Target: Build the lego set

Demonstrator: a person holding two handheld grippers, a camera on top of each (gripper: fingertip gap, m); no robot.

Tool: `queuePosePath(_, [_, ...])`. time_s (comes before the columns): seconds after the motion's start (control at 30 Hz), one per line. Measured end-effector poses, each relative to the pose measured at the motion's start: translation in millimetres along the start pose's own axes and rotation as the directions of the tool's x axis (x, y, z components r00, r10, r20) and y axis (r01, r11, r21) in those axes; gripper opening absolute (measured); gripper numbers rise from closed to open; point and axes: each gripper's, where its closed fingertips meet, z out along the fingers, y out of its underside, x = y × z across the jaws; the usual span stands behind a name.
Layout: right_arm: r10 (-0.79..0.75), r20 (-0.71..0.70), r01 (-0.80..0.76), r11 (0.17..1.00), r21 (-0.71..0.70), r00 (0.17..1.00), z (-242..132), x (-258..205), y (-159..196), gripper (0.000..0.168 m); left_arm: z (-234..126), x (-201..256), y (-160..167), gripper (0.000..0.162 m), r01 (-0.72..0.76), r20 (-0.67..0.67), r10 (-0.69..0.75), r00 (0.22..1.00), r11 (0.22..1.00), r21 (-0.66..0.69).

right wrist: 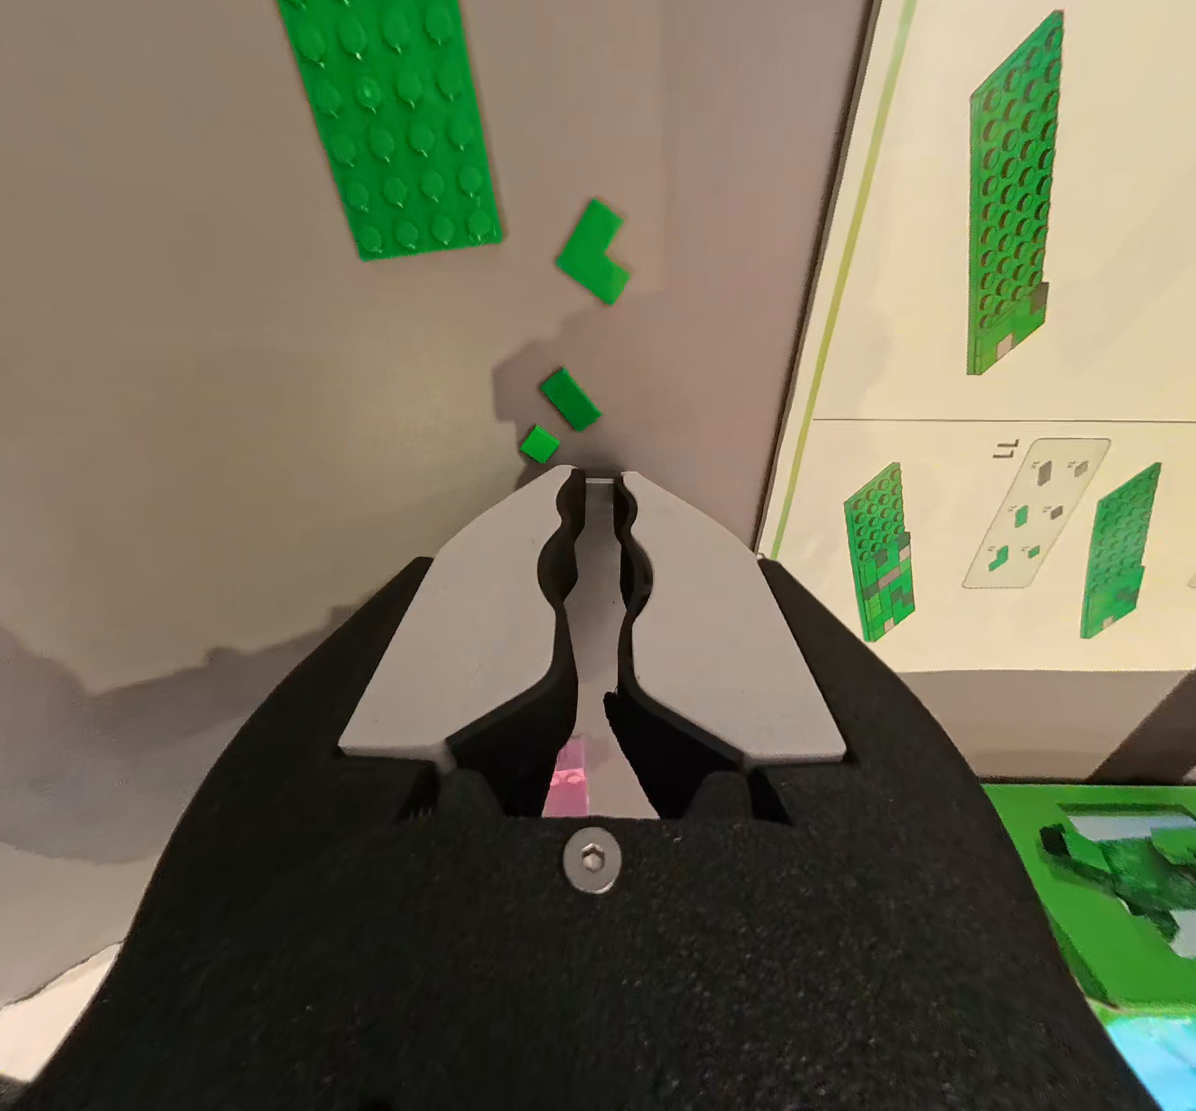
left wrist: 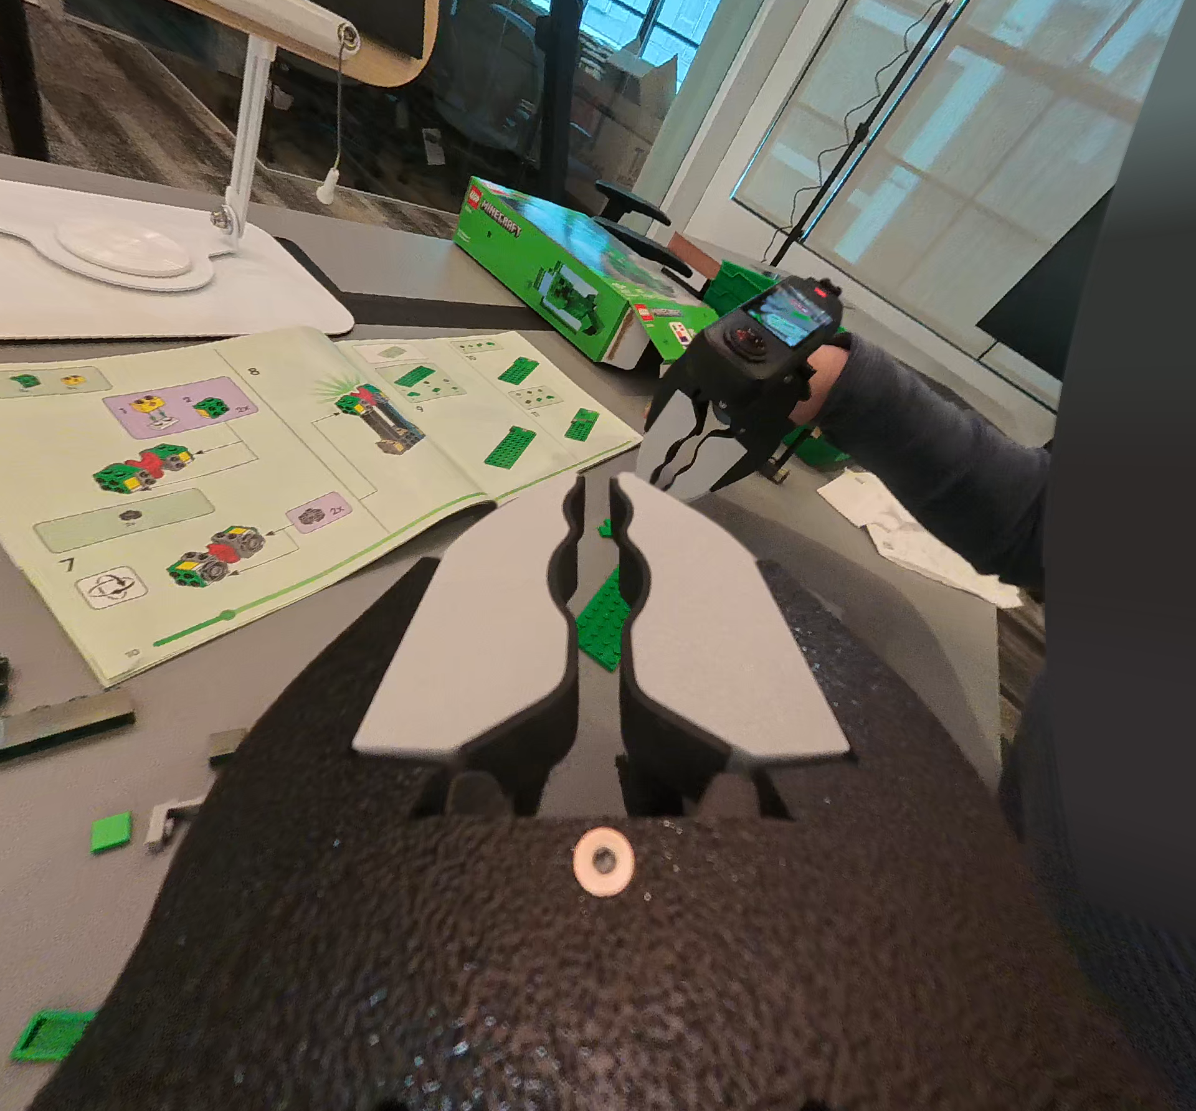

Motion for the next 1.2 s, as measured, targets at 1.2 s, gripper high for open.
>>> queuePosePath(1.2, [0.652,-0.121,-0.046,0.234,0.971,0.748,-80,5,-75,0.034,-138,-113,-6,0.036,-0.138,0.546,0.281,0.789,0.948,-0.288])
